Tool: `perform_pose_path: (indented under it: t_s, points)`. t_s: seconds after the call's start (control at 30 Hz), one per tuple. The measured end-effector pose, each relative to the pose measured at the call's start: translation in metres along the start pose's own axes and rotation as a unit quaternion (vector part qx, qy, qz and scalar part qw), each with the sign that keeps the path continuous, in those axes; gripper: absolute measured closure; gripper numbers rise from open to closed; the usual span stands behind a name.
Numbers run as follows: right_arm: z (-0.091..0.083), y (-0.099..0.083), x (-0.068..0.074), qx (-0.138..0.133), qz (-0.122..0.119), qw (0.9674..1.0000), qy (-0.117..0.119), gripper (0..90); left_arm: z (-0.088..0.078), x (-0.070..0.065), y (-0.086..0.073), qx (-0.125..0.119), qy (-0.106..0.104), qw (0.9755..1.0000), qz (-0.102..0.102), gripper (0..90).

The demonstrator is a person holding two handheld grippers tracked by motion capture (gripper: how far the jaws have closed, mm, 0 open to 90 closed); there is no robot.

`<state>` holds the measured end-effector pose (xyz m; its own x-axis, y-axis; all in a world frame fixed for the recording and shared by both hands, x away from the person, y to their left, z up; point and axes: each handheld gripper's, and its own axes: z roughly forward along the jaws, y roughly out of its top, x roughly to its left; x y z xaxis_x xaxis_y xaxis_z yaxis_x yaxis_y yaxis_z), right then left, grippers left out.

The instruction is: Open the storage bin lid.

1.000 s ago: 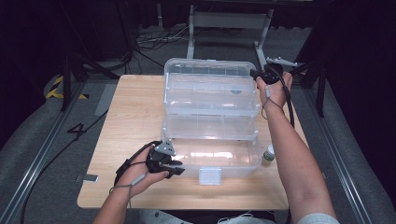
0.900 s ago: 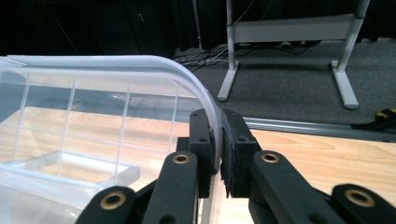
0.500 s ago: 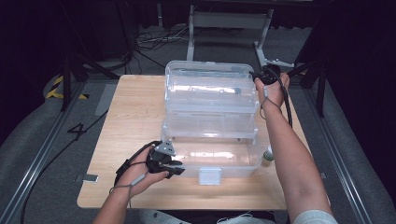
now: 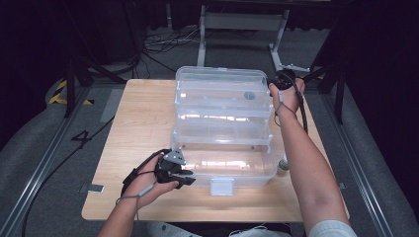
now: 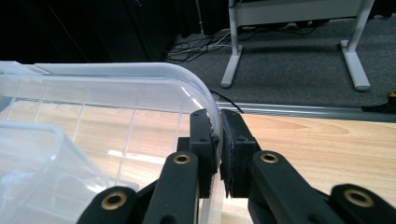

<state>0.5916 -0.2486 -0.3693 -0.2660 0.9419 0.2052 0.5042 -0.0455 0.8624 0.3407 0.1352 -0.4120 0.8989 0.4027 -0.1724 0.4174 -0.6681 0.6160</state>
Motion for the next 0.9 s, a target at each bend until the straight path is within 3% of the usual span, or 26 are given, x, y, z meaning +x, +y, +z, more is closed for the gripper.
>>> perform_pose_path:
  t_s: [0.9]
  points:
    - [0.016, -0.010, -0.013, 0.025, 0.031, 0.9990, 0.020, 83.9, 0.000, 0.000, -0.001, -0.004, -0.001, 1.0000, 0.001, 71.1]
